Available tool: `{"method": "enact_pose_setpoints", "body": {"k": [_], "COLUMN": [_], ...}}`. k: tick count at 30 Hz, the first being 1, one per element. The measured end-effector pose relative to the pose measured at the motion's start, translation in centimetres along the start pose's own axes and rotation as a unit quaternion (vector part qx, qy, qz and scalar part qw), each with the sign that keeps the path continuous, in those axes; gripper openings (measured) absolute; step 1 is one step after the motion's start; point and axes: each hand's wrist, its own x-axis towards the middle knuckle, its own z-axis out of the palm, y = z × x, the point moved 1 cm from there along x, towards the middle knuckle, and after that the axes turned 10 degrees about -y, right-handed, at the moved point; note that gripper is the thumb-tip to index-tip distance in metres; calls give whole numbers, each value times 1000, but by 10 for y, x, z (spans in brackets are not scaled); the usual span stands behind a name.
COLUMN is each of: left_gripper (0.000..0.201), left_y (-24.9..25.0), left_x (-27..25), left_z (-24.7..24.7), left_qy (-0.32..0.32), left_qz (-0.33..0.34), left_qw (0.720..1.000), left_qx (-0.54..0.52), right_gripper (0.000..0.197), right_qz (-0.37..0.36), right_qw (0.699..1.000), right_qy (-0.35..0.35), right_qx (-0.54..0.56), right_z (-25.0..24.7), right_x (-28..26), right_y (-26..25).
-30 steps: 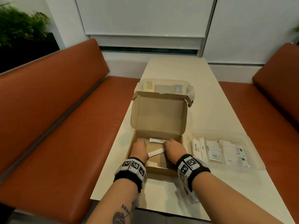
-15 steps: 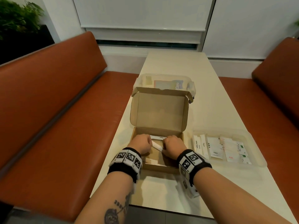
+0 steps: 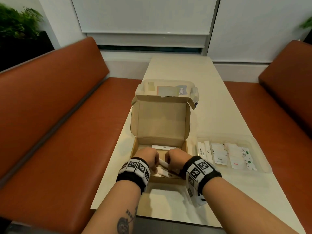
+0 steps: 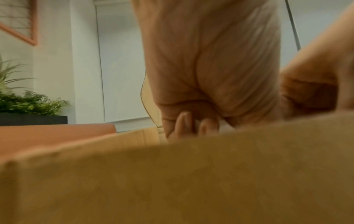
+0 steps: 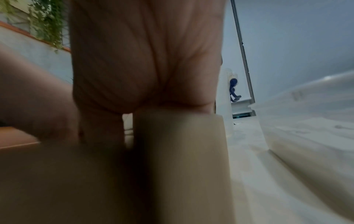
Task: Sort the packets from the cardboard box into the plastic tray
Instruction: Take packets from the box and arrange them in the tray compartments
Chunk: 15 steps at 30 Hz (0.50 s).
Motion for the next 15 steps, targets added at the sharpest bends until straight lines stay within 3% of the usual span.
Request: {"method": "enact_pose_setpoints", "body": {"k": [4,8,15], "left_gripper": [18,33,34], "left_y": [1,2,6], "left_x": [-2,-10,-19], "left_z": [1,0,-3], "left_qy": [10,-13,-42], "left_qz": [5,-24,-67], "left_qw": [1000,999,994], "left_qx": [7,36,80], "right_gripper": [32,33,26], "right_qz": [3,14,19], "right_qw": [999,999,999], "right_qy": [-24,-12,21], "right_qx": [-30,-27,28], "right_z": [11,14,18], "right_x": [-4,-3,-5], "right_y": [-3,-2,-2]}}
